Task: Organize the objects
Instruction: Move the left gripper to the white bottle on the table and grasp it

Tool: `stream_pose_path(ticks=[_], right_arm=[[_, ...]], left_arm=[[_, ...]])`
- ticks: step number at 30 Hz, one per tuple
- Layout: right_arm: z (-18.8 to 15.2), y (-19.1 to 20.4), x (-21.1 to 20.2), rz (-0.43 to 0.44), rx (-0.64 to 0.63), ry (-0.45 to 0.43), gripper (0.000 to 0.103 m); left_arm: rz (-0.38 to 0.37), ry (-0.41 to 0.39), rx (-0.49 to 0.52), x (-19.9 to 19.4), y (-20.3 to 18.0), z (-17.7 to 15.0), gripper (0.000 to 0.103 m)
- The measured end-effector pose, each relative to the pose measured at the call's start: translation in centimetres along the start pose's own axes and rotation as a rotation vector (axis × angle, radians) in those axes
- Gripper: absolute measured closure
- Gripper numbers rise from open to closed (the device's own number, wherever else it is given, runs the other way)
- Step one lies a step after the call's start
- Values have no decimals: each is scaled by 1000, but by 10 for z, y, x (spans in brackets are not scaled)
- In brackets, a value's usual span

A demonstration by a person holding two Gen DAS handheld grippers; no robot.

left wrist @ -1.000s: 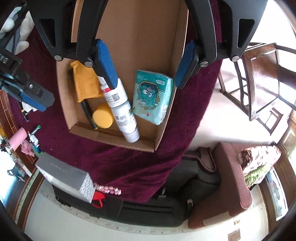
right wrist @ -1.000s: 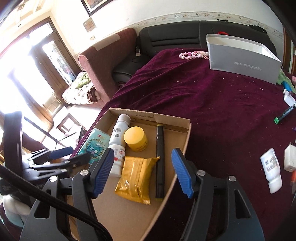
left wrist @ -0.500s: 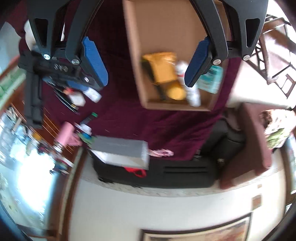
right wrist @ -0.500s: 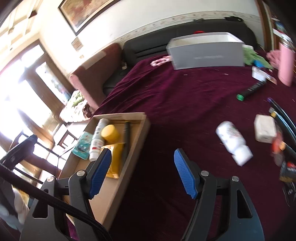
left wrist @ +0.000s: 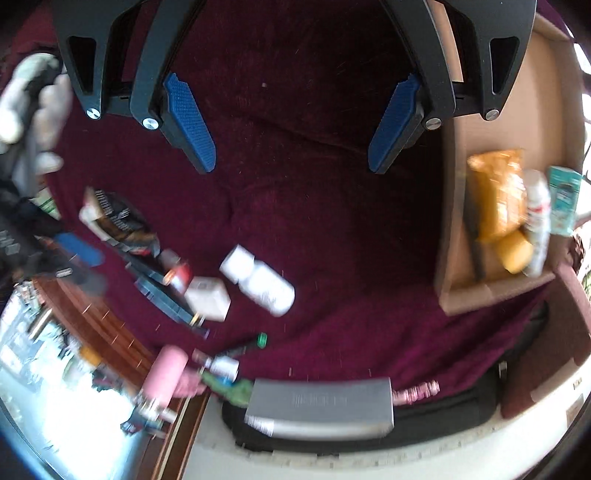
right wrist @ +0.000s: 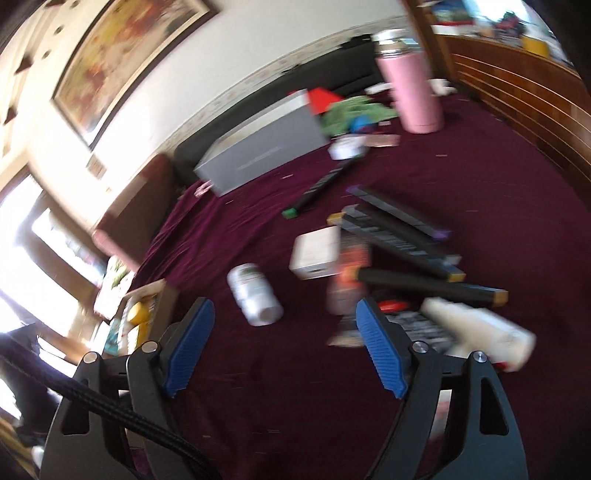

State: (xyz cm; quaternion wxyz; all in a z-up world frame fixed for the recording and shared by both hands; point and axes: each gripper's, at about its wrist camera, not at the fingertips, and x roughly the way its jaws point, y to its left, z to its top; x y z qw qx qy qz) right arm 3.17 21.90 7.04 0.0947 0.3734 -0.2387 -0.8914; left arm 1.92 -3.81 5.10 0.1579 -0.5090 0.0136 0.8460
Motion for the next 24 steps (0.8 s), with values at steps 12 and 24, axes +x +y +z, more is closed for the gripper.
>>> stream_pose_path(ticks=[12,24], right_arm=[[22,-70,-16,-63,84,-21,23],[35,-82,1,8,102,-90,23]], left_arm=[[150,-7,21,45,-20,-28,7],[82,-43,-94,34,-18,15,2]])
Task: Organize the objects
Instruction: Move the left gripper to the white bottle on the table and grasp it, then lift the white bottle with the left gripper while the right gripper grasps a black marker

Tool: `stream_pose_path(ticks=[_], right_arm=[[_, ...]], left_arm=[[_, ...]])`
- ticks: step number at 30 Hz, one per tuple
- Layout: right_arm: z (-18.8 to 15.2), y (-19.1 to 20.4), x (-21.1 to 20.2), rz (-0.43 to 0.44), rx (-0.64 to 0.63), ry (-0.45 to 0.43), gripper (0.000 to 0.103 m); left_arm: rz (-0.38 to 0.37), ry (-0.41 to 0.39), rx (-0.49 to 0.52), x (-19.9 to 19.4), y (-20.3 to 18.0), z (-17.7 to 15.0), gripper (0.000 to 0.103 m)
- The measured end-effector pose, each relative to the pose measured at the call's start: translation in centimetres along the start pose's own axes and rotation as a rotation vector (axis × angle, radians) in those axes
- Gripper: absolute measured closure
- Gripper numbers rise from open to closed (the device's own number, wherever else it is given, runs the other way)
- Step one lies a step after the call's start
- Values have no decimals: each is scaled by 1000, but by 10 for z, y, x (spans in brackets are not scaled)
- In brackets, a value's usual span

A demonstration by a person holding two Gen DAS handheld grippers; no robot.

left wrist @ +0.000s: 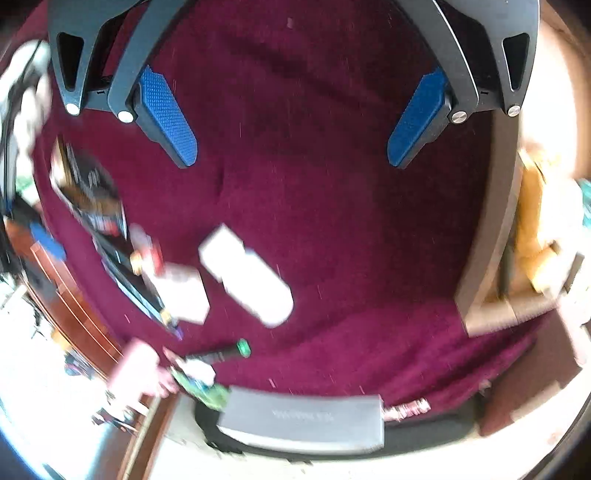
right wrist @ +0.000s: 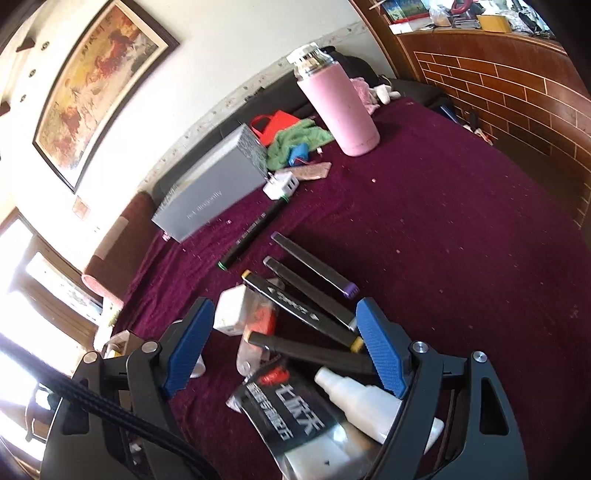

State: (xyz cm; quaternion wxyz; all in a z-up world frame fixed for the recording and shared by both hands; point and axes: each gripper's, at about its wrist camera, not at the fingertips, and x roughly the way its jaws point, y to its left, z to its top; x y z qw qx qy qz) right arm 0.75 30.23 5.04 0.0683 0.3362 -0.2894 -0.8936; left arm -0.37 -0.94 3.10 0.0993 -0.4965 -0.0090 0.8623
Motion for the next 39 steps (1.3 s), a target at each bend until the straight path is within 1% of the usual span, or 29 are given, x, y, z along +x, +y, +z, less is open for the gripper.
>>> stream_pose_path(ticks=[2,4,5,7,9,10,12,13,14,15,16,17,20,21,26,29,30,32,33,35,36,37,39], right_arm=[[-1,-3,1,22,7,-13,23],[-2,-9,3,37,19,-16,23],[-3,-13,4,42,32,-13,23],[-3,-21,5,49,63,0,23],[-1,-25,1,61,81,-14,23],[-1,-26,-1,63,82,-24,23],[0,-26,-4,63,78,-36,22],[1,-26,-4,64,79,-36,22],[1,-27,-3,69,82,-34,22],[1,-27,-3,69,83,-31,22],[1,-28,-2,69,85,-27,22],[1,-28,-1,70,88,-22,22],[0,-26,3,60,77,-10,22],[0,-26,4,59,72,-5,22],[-3,-27,11,48,75,33,22],[-3,-24,14,80,96,106,22],[-2,-19,14,71,81,135,22],[0,-6,18,28,3,198,23],[1,1,22,-10,-52,231,23],[2,15,31,-116,-180,281,23],[2,21,36,-161,-238,294,27],[1,24,41,-190,-280,310,35],[0,30,50,-216,-338,337,45]], left_arm=[[56,-26,-6,5,-12,22,2],[93,-50,-10,13,-23,40,2],[135,-59,-3,21,-32,50,2],[180,-46,11,39,-41,60,2],[242,-29,31,57,-49,66,2],[258,-24,40,64,-52,66,5],[264,-2,51,71,-54,64,27],[230,14,47,73,-53,61,44],[187,9,31,72,-52,61,59],[162,18,20,69,-51,60,65],[151,22,17,66,-51,59,73],[146,21,18,64,-52,59,74],[100,13,8,54,-44,52,74],[73,6,-3,47,-39,48,74],[-10,-29,-44,12,-18,34,74],[-50,-49,-54,-12,-5,24,74],[-64,-59,-50,-20,-2,19,74],[-76,-71,-45,-29,3,12,74],[-83,-78,-45,-34,6,9,74],[-92,-90,-44,-41,10,0,74],[-96,-93,-43,-44,13,-3,74],[-100,-96,-47,-47,16,-8,74],[-98,-98,-48,-51,22,-15,74]])
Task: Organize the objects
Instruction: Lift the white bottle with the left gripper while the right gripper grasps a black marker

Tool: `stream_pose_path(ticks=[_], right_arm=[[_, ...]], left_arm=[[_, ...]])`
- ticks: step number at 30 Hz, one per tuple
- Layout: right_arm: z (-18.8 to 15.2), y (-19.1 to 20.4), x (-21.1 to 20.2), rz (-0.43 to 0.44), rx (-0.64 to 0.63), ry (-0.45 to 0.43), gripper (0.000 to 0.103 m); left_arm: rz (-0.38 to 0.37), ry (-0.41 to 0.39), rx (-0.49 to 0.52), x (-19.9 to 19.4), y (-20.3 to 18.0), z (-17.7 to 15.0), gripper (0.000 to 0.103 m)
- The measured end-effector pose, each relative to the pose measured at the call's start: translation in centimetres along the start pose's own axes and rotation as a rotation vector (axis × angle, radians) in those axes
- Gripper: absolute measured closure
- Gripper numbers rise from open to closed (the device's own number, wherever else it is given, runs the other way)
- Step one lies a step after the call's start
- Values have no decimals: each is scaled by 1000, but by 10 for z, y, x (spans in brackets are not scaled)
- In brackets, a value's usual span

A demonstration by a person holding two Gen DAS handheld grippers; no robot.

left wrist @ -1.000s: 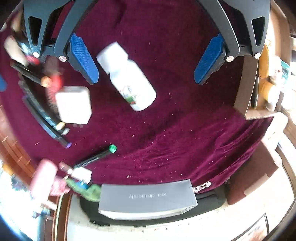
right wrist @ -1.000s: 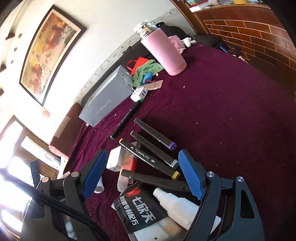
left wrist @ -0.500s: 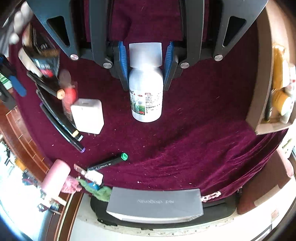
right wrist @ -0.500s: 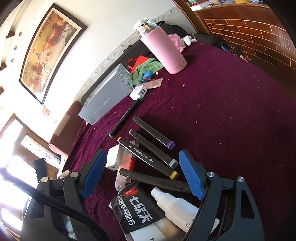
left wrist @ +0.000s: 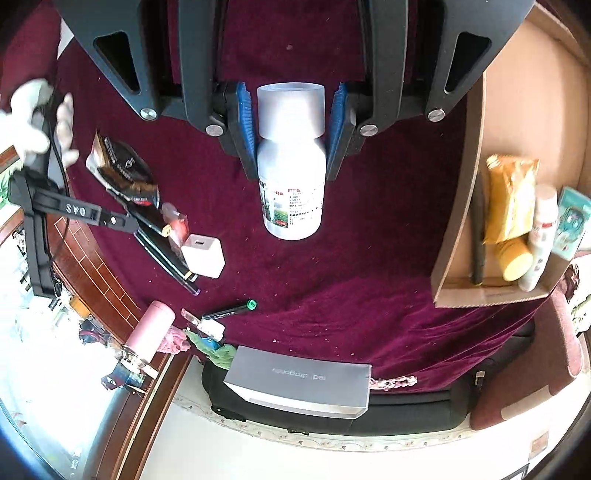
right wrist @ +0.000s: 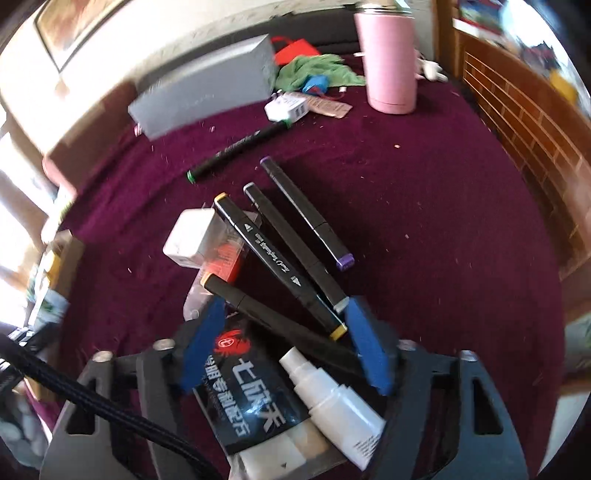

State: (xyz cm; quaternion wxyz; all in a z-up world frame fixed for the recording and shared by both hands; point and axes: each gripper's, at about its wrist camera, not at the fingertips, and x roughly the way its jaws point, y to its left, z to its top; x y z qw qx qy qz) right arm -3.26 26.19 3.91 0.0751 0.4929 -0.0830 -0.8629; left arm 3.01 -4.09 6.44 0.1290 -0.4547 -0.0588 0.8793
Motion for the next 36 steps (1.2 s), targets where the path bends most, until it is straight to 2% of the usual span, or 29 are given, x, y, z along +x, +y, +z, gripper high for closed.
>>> stream_pose_path(ticks=[6,14,18,24,30,32,34,36], right_arm=[[3,23,9,-29,-132,21,52],[1,34,27,-179,-231,77,52],[-8,43,27,-286,-296,113,60],[-14,42,24,-203,-301,182,63],[-8,37,32,-160,-256,199,63],[-10,38,31,-168,-265,183,68],[-11,36,27,-213,-247,157,84],[-9,30,18,-176,-199,125,91]], left_arm=[[-7,2,-13,-10,16,-14,74],[-26,2,-28,-12,25,-20,74],[-35,6,-27,-12,27,-22,74],[-53,19,-33,-9,27,-25,74],[-50,7,-34,-14,29,-26,74],[-43,-2,-29,-16,30,-27,74],[-47,-3,-41,-16,33,-27,74],[-48,-2,-46,-17,35,-28,74]])
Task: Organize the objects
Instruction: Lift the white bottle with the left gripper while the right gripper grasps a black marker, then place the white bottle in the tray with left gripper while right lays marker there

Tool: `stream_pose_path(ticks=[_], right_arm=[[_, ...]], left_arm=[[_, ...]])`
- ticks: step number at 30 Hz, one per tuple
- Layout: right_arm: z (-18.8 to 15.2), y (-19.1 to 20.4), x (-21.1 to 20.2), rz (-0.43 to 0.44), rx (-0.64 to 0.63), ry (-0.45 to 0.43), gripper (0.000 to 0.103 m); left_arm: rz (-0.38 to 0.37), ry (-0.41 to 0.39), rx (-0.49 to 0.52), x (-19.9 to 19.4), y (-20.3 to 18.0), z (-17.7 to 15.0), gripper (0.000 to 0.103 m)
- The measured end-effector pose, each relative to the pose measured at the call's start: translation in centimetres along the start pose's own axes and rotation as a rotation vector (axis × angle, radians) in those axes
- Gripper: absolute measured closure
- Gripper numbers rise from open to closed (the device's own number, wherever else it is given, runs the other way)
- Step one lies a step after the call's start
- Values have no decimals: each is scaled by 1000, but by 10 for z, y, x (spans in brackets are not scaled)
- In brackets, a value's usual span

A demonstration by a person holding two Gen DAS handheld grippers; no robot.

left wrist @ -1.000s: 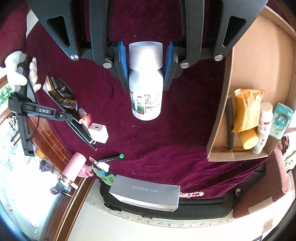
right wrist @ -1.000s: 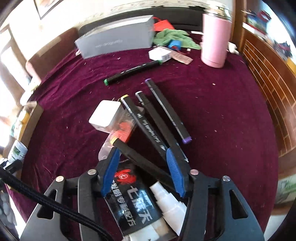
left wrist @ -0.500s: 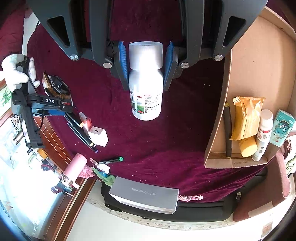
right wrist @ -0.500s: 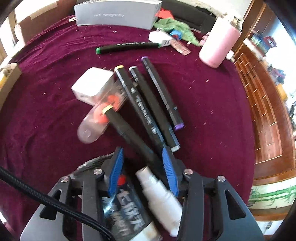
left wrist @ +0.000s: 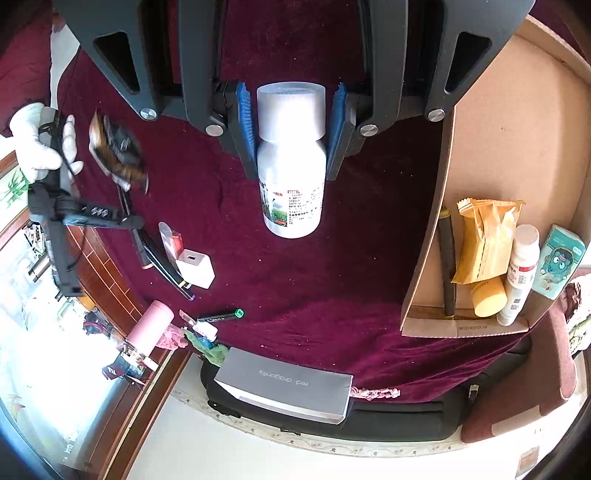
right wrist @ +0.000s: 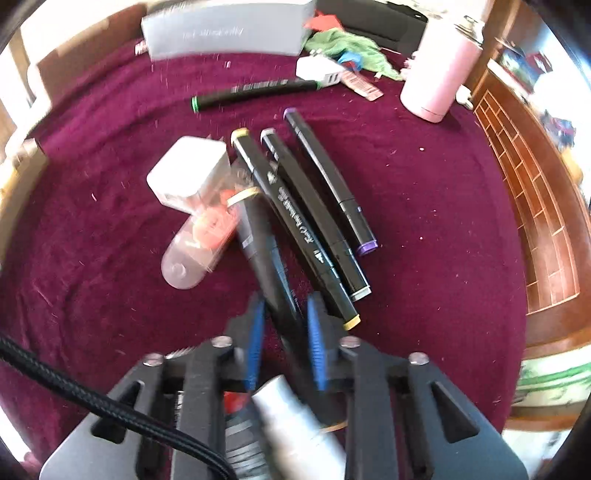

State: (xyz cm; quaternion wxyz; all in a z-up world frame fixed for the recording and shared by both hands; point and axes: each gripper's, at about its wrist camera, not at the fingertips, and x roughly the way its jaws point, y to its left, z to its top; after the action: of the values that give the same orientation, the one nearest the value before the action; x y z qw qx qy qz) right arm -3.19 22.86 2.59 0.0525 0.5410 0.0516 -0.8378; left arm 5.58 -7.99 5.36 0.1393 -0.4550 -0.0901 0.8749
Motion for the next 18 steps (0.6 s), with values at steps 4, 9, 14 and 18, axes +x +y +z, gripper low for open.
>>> stream_pose_path(ticks=[4,9,14,18], right_arm=[[-2,-14,-25,54,79,-86,91],[1,-17,-65,84,136,-211,90],[15,6,-101,247,136,-266,90],[19,51,-110,415,109,-239,90]], left_arm=[[-3,-6,-8,-3,2,-1,74],[2,-38,-21,-16,8,0,74],[28,-82,-54,-36,27,1,74],[79,-111,-91,-54,57,0,74]])
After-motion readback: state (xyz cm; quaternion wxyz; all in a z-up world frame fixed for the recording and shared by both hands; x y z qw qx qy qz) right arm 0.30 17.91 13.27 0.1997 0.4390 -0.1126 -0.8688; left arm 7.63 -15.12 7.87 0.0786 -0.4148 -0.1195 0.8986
